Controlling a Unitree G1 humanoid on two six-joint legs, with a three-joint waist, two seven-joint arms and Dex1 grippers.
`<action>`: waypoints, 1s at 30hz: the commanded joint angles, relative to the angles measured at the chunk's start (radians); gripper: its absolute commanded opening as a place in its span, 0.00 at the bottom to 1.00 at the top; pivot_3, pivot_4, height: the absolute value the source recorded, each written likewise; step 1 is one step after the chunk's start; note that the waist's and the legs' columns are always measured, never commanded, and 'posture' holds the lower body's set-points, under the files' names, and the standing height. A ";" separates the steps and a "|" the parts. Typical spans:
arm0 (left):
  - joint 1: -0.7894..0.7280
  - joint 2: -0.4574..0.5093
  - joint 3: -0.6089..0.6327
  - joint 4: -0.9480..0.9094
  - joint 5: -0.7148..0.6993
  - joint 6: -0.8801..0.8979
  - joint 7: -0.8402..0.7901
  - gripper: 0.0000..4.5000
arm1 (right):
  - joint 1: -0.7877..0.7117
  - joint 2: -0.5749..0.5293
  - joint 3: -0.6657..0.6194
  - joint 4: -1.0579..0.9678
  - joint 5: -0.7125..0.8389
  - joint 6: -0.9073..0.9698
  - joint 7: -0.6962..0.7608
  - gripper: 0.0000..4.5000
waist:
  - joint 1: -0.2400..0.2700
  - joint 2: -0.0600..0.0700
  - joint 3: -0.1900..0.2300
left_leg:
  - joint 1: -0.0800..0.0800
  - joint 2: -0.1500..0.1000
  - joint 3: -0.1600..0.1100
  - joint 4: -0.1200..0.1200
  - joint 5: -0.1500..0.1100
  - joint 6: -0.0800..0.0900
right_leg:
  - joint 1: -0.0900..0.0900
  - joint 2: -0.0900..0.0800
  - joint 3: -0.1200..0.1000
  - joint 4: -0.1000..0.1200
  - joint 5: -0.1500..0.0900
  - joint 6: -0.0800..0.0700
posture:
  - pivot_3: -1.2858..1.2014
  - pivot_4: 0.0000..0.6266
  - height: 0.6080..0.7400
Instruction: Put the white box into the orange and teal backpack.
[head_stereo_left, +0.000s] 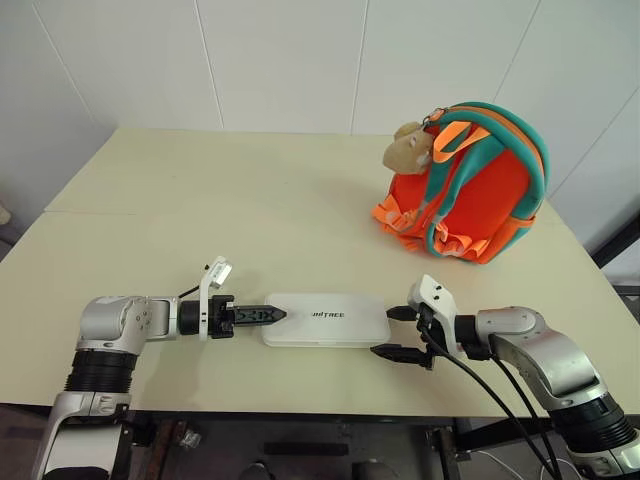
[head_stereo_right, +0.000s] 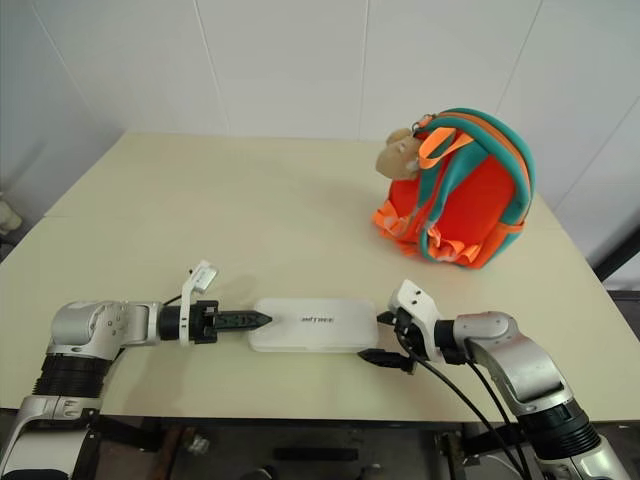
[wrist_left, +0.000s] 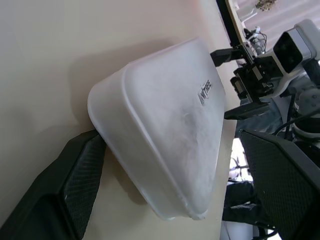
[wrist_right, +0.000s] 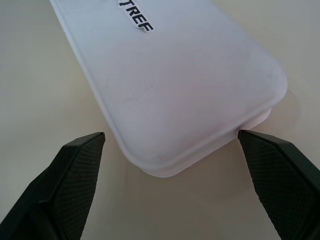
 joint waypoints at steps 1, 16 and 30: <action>-0.016 -0.052 0.008 0.019 -0.055 0.105 0.022 0.99 | -0.019 0.025 0.002 -0.019 0.012 -0.029 0.001 1.00 | 0.001 0.000 0.000 | 0.000 0.000 0.000 0.000 0.000 0.000 | 0.000 0.000 0.000 0.000 0.000 0.000 | 0.52 0.24 1.00; -0.057 -0.138 0.072 0.094 -0.076 0.253 0.108 0.99 | 0.009 0.033 -0.008 -0.044 -0.002 -0.045 -0.017 1.00 | -0.001 0.000 0.000 | 0.000 0.000 -0.001 0.001 0.000 0.000 | 0.001 0.000 0.000 0.000 0.000 0.001 | 0.52 0.24 1.00; -0.010 -0.061 0.115 0.022 -0.243 0.304 0.095 0.27 | 0.111 -0.050 -0.210 -0.036 0.001 -0.119 -0.095 1.00 | -0.001 0.000 0.000 | -0.001 0.000 -0.001 0.000 0.000 0.000 | 0.000 0.000 0.000 -0.001 0.000 0.001 | 0.52 0.24 1.00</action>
